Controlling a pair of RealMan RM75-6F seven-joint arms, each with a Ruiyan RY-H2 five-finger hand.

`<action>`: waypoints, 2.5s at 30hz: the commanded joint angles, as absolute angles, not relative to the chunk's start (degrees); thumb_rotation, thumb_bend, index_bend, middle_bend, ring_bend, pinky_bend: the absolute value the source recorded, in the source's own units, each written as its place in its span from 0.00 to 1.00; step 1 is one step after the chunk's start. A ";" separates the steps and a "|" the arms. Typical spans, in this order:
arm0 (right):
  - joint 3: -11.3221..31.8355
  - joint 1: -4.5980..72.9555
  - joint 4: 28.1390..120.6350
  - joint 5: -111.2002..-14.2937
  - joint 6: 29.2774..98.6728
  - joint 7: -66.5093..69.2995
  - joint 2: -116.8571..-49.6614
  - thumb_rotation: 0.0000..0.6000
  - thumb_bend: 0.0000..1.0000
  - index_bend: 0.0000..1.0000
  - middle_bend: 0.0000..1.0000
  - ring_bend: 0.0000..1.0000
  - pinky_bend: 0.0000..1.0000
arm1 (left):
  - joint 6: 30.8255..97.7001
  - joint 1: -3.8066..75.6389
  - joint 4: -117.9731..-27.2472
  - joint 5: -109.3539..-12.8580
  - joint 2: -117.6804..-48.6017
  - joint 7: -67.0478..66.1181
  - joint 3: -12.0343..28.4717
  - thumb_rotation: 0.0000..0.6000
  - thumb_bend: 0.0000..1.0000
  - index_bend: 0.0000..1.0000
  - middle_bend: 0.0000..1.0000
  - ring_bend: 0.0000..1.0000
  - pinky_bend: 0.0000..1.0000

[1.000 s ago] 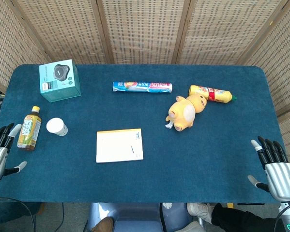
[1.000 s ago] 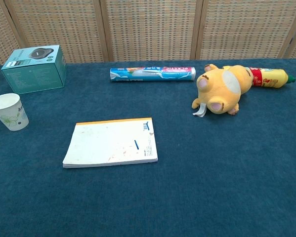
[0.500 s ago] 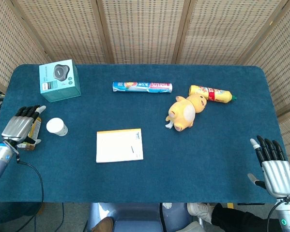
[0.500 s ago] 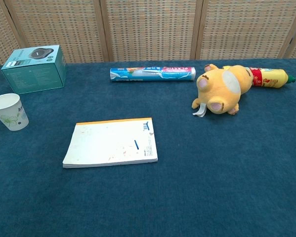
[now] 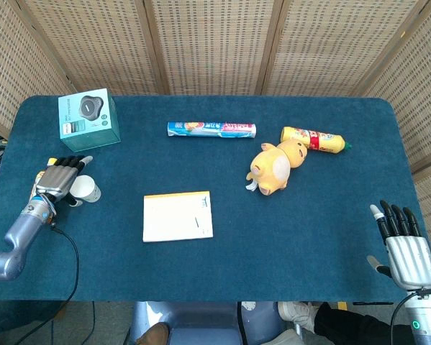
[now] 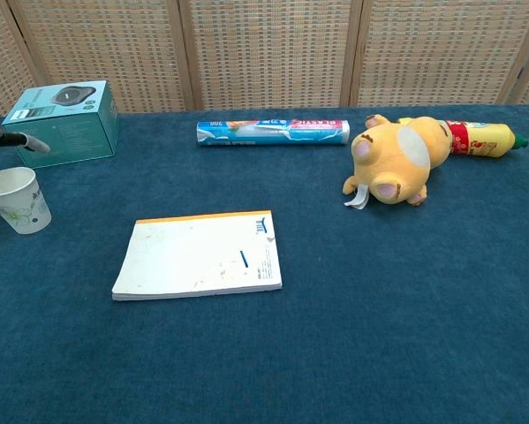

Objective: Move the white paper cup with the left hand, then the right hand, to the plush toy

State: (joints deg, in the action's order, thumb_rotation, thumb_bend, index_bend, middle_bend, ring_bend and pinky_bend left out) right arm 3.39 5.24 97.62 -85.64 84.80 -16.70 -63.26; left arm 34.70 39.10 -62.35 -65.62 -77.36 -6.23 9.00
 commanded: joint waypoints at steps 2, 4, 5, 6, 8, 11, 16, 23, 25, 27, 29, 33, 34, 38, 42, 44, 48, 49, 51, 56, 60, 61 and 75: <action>3.61 5.26 97.41 -85.23 84.75 -16.70 -63.38 1.00 0.00 0.00 0.00 0.00 0.00 | 33.97 40.20 -60.84 -65.16 -78.74 -7.37 8.61 1.00 0.16 0.43 0.39 0.35 0.29; 3.74 5.28 97.35 -85.02 84.74 -16.76 -63.46 1.00 0.00 0.00 0.00 0.00 0.00 | 33.91 40.61 -60.57 -64.81 -79.30 -7.83 8.61 1.00 0.19 0.50 0.46 0.40 0.33; 3.78 5.29 97.37 -84.93 84.71 -16.69 -63.47 1.00 0.00 0.00 0.00 0.00 0.00 | 34.22 40.73 -60.48 -64.70 -79.61 -8.04 8.60 1.00 0.20 0.53 0.48 0.42 0.34; 3.82 5.31 97.38 -84.89 84.69 -16.66 -63.46 1.00 0.00 0.00 0.00 0.00 0.00 | 34.47 40.77 -60.61 -64.70 -79.72 -8.14 8.58 1.00 0.20 0.54 0.49 0.43 0.35; 3.83 5.33 97.38 -84.85 84.61 -16.60 -63.45 1.00 0.00 0.00 0.00 0.00 0.00 | 34.86 40.78 -61.18 -64.71 -79.60 -8.22 8.53 1.00 0.21 0.56 0.51 0.44 0.36; 3.82 5.33 97.44 -84.79 84.52 -16.39 -63.39 1.00 0.00 0.00 0.00 0.00 0.00 | 36.17 40.50 -62.97 -65.14 -78.52 -7.78 8.68 1.00 0.21 0.56 0.51 0.44 0.36; 3.95 5.32 97.61 -84.61 84.51 -15.89 -63.20 1.00 0.00 0.00 0.00 0.00 0.00 | 41.60 39.13 -70.27 -69.81 -74.32 -5.00 9.01 1.00 0.20 0.54 0.50 0.44 0.35; 4.12 5.31 97.65 -84.35 84.52 -15.65 -63.06 1.00 0.00 0.00 0.00 0.00 0.00 | 50.22 38.84 -88.34 -87.36 -65.99 1.04 6.40 1.00 0.19 0.53 0.49 0.44 0.35; 4.16 5.30 97.59 -84.13 84.45 -15.72 -63.05 1.00 0.00 0.00 0.00 0.00 0.00 | 51.84 39.63 -92.21 -92.57 -65.17 1.50 5.31 1.00 0.19 0.53 0.49 0.44 0.35; 4.26 5.23 97.62 -84.07 84.67 -15.76 -63.02 1.00 0.00 0.00 0.00 0.00 0.00 | 52.29 40.73 -94.99 -96.18 -65.15 1.82 4.53 1.00 0.18 0.53 0.49 0.44 0.35; 4.38 5.08 97.71 -83.99 85.02 -15.77 -62.96 1.00 0.00 0.00 0.00 0.00 0.00 | 51.86 42.31 -97.20 -98.93 -65.95 1.35 4.11 1.00 0.17 0.53 0.49 0.44 0.35; 4.62 4.98 97.49 -83.30 85.06 -15.95 -63.08 1.00 0.00 0.00 0.00 0.00 0.00 | 47.87 45.86 -100.09 -99.89 -69.22 -1.69 4.52 1.00 0.17 0.53 0.49 0.44 0.35; 4.66 5.00 97.42 -83.08 84.93 -15.97 -63.12 1.00 0.00 0.00 0.00 0.00 0.00 | 46.78 46.58 -100.54 -99.64 -69.93 -2.51 4.67 1.00 0.17 0.53 0.49 0.44 0.35; 4.81 5.11 97.07 -82.34 84.50 -16.19 -63.34 1.00 0.00 0.00 0.00 0.00 0.00 | 41.91 49.47 -101.64 -98.55 -73.00 -7.76 5.03 1.00 0.17 0.53 0.49 0.44 0.35; 4.98 5.10 96.91 -82.06 84.54 -16.08 -63.36 1.00 0.00 0.00 0.00 0.00 0.00 | 38.00 51.30 -101.77 -96.63 -75.26 -13.86 5.24 1.00 0.14 0.51 0.48 0.43 0.35; 5.06 5.08 96.85 -81.89 84.52 -15.91 -63.29 1.00 0.00 0.00 0.00 0.00 0.00 | 36.96 51.81 -101.74 -96.01 -76.17 -16.08 5.15 1.00 0.13 0.49 0.47 0.43 0.34; 5.25 5.14 96.73 -81.48 84.31 -15.43 -63.11 1.00 0.00 0.00 0.00 0.00 0.00 | 36.19 52.15 -100.60 -95.14 -77.79 -19.19 4.58 1.00 0.12 0.47 0.47 0.43 0.34; 5.29 5.15 96.75 -81.44 84.29 -15.33 -63.06 1.00 0.00 0.00 0.00 0.00 0.00 | 36.12 52.14 -100.27 -94.86 -78.09 -19.73 4.43 1.00 0.12 0.47 0.47 0.42 0.34; 5.34 5.15 96.80 -81.45 84.32 -15.12 -62.93 1.00 0.00 0.00 0.00 0.00 0.00 | 36.11 52.05 -99.41 -94.29 -78.73 -20.98 3.99 1.00 0.12 0.46 0.46 0.42 0.34; 5.28 5.26 96.90 -81.48 84.08 -15.09 -62.85 1.00 0.00 0.00 0.00 0.00 0.00 | 36.78 51.55 -97.63 -93.55 -80.34 -22.52 2.89 1.00 0.12 0.43 0.42 0.39 0.33; 5.22 5.33 97.03 -81.50 83.94 -15.21 -62.86 1.00 0.00 0.00 0.00 0.00 0.00 | 37.28 51.26 -96.14 -93.01 -81.54 -24.29 2.03 1.00 0.12 0.37 0.35 0.30 0.30; 5.22 5.33 97.04 -81.51 83.97 -15.26 -62.87 1.00 0.00 0.00 0.00 0.00 0.00 | 37.49 51.20 -95.98 -92.93 -81.64 -24.69 1.97 1.00 0.10 0.30 0.27 0.23 0.27; 4.90 5.13 97.15 -82.09 84.67 -16.95 -63.42 1.00 0.00 0.00 0.00 0.00 0.00 | 54.47 43.80 -99.69 -95.68 -69.92 -15.98 0.13 1.00 0.05 0.00 0.00 0.00 0.00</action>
